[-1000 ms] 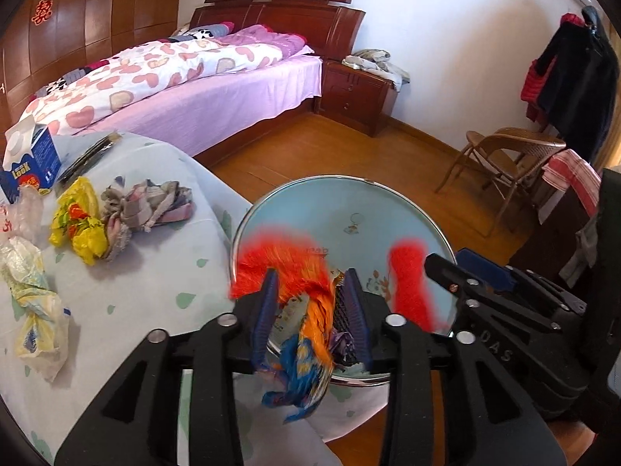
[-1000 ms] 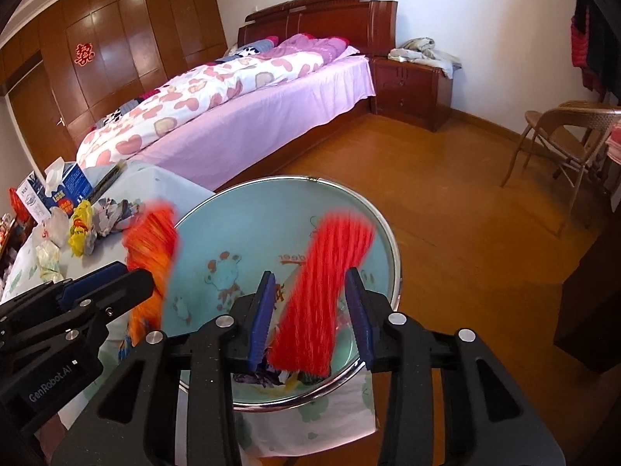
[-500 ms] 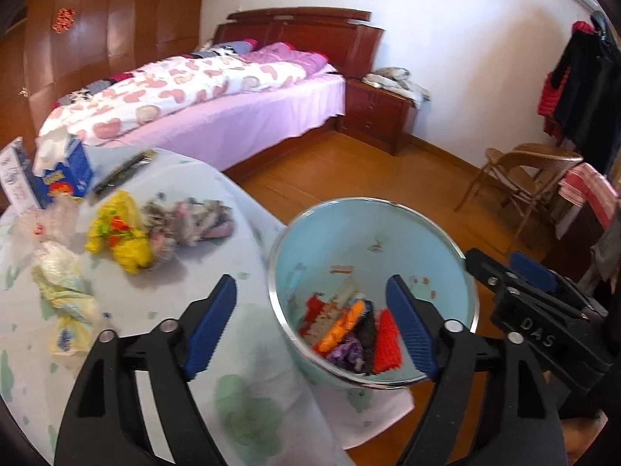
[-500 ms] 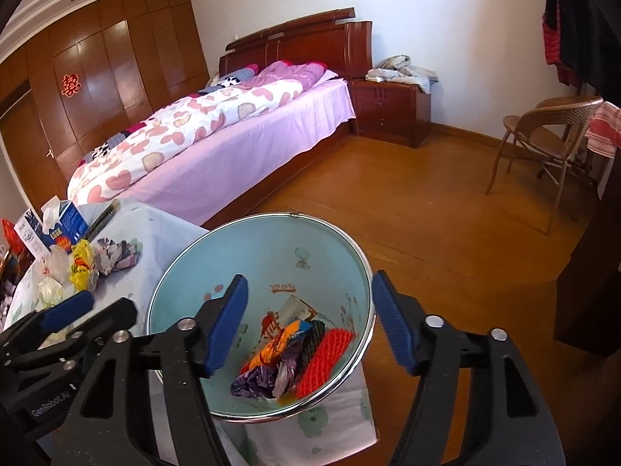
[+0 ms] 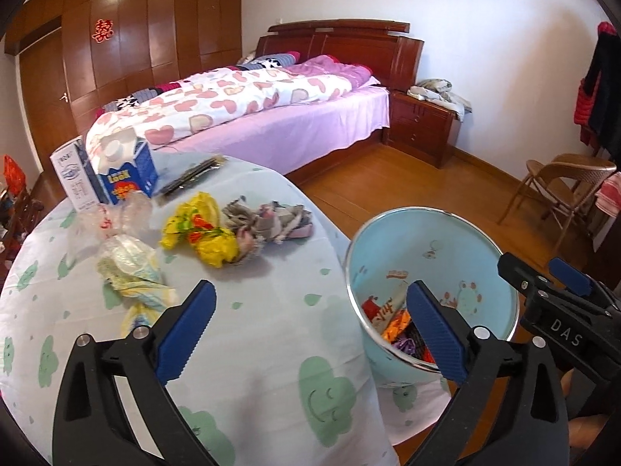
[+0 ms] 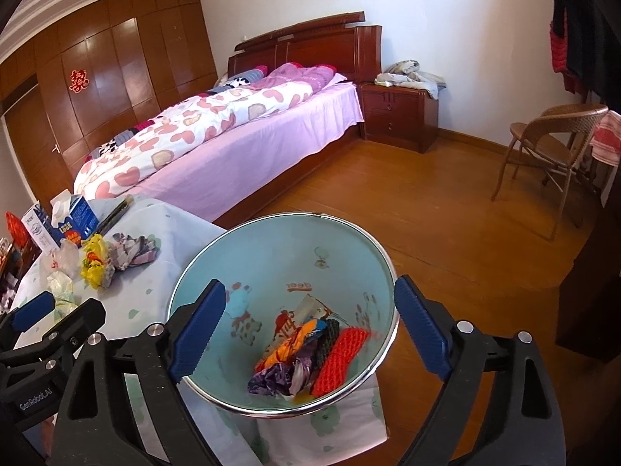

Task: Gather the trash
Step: 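Move both open grippers back from the bin toward the table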

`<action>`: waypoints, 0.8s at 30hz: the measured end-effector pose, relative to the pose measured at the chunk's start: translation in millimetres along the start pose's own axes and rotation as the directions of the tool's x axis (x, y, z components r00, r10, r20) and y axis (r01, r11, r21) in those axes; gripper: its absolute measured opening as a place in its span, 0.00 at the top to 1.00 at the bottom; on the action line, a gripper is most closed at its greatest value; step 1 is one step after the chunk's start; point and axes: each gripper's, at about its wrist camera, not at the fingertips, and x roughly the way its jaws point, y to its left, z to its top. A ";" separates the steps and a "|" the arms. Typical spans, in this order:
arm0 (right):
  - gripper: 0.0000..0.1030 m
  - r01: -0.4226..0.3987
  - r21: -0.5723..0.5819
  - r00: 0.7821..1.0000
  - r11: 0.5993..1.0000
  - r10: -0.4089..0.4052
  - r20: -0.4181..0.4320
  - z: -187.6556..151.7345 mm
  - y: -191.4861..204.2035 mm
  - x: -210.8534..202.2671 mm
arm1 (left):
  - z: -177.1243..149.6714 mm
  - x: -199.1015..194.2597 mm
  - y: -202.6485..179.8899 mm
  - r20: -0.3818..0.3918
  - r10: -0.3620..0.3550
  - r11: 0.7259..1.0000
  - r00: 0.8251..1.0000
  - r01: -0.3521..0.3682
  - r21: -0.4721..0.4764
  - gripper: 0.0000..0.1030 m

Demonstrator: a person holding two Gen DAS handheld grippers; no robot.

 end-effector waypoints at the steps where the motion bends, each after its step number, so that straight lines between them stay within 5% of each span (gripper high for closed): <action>1: 0.13 0.001 0.001 1.000 1.000 -0.001 0.002 -0.2 1.3 -0.1 | -0.5 -1.5 2.2 0.000 0.006 1.000 1.000 -0.006 -0.004 0.06; 9: 0.12 0.042 0.000 0.994 0.999 -0.041 0.102 -9.7 15.7 -9.7 | -6.9 -7.8 18.3 -0.001 0.054 0.998 0.999 -0.054 -0.020 0.06; 24: 0.12 0.037 -0.078 0.997 0.996 -0.032 0.065 -11.4 35.4 -14.9 | -25.3 -18.6 48.6 0.004 0.136 0.990 0.991 -0.135 -0.048 0.06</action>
